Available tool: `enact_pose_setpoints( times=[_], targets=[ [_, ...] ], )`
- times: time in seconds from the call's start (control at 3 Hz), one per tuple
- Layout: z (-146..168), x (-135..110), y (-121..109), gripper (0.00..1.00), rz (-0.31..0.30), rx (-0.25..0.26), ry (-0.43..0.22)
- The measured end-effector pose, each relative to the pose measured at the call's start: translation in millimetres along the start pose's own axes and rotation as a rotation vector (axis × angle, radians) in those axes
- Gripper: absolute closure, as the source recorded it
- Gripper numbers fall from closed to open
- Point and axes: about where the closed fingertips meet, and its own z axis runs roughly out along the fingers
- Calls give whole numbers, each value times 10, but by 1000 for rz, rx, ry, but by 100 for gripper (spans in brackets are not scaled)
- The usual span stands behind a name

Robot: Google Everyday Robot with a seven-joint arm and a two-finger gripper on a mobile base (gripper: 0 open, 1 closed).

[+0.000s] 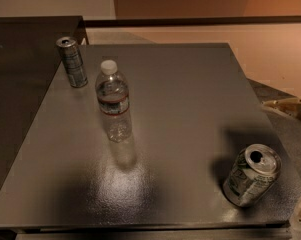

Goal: Move 7up can near water bottle

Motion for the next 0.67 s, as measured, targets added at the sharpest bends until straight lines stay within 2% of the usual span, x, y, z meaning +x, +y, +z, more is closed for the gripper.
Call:
enact_pose_setpoints(
  times=[0.33, 0.67],
  targets=[
    [167, -105, 103, 0, -12, -31, -38],
    [294, -145, 139, 18, -3, -54, -57]
  ],
)
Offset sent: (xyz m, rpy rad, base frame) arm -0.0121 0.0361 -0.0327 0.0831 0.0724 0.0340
